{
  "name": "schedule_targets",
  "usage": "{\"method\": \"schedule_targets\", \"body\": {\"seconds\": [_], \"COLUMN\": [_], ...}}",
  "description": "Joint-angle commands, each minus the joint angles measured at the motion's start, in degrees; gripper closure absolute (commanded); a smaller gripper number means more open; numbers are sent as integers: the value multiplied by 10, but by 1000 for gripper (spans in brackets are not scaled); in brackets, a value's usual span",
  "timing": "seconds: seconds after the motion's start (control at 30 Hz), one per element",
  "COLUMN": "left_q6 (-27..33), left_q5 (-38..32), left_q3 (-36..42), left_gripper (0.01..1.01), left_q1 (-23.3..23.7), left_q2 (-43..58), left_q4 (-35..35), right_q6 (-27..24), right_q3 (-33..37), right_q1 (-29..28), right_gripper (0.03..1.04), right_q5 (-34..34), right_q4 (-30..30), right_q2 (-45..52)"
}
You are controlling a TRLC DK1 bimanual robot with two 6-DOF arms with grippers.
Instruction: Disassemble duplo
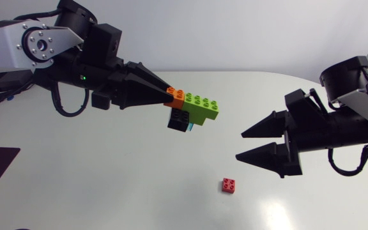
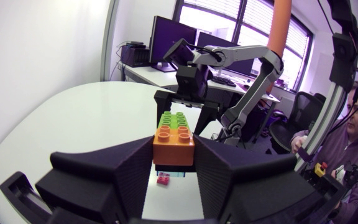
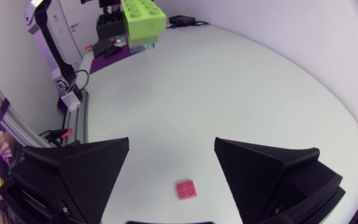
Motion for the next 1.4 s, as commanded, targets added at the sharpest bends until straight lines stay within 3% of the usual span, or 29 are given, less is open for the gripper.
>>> {"method": "schedule_targets", "body": {"seconds": [0.0, 0.4, 0.93, 1.07, 1.2, 1.3, 1.37], "left_q6": [-6, 46, 55, 55, 59, 60, 60], "left_q5": [24, 23, 24, 25, 24, 24, 24], "left_q3": [27, 56, 86, 96, 93, 90, 90], "left_gripper": [726, 730, 730, 731, 731, 731, 731], "left_q1": [-11, -50, -72, -81, -89, -90, -90], "left_q2": [21, 57, 79, 73, 68, 69, 72], "left_q4": [-13, -81, -112, -126, -131, -131, -131], "right_q6": [-26, -40, -40, -17, 7, 12, 11], "right_q3": [30, 129, 119, 118, 111, 105, 101], "right_q1": [-4, -4, 54, 75, 88, 95, 95], "right_gripper": [66, 66, 111, 200, 351, 515, 695], "right_q5": [-37, -166, -131, -110, -99, -92, -91], "right_q4": [-31, -129, -109, -89, -65, -59, -57], "right_q2": [11, 67, 78, 77, 64, 56, 54]}}
